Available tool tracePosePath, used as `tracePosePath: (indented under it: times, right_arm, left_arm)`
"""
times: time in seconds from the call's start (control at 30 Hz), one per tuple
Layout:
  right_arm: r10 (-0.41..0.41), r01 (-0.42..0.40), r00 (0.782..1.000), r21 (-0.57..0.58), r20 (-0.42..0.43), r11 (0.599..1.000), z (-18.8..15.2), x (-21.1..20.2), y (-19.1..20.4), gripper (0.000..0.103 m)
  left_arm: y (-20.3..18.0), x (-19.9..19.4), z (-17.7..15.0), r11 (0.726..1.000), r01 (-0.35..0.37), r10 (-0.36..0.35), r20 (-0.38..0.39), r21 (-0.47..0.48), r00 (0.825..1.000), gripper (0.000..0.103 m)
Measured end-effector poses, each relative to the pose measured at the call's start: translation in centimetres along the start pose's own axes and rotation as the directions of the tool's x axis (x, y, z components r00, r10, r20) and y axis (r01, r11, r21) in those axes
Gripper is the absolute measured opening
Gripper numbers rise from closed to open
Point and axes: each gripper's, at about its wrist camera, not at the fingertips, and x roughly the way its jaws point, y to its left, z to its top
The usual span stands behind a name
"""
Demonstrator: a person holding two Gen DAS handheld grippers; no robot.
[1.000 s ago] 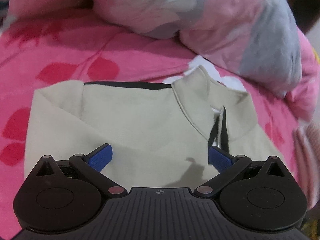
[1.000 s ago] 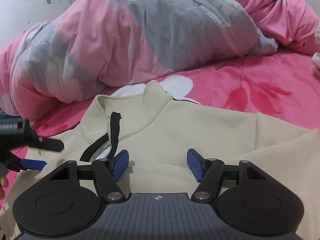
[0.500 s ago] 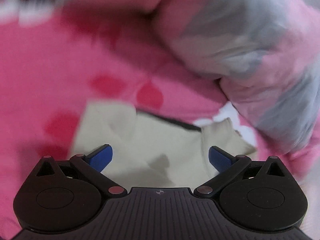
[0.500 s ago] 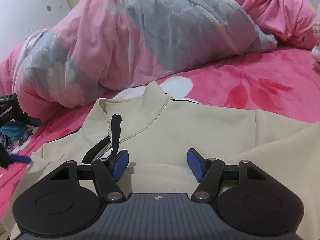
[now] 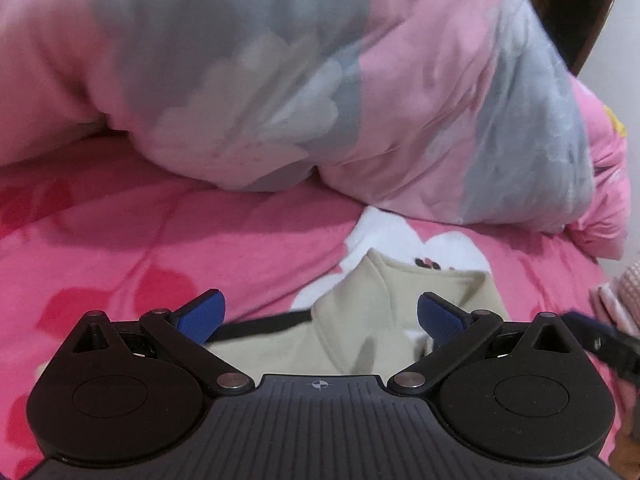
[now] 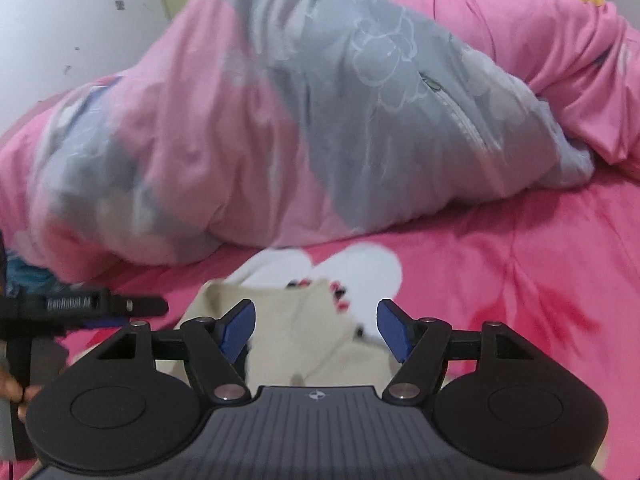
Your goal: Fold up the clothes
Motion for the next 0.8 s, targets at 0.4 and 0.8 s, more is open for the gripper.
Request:
tracePosePath:
  times: [0.4, 0.8]
  right_arm:
    - [0.038, -0.030, 0.994, 0.081, -0.104, 0.996, 1.2, 8.3, -1.3, 0.018]
    - [0.067, -0.067, 0.998, -0.076, 0.003, 0.995, 1.3, 0.9, 1.6, 0.011]
  left_arm:
    - [-2.8, 5.1, 0.4, 0.990, -0.067, 0.070, -0.024, 0.122, 0.997, 0.056]
    - [-5.2, -1.9, 0.5, 0.986, -0.012, 0.001, 0.070, 0.165, 0.998, 0.014]
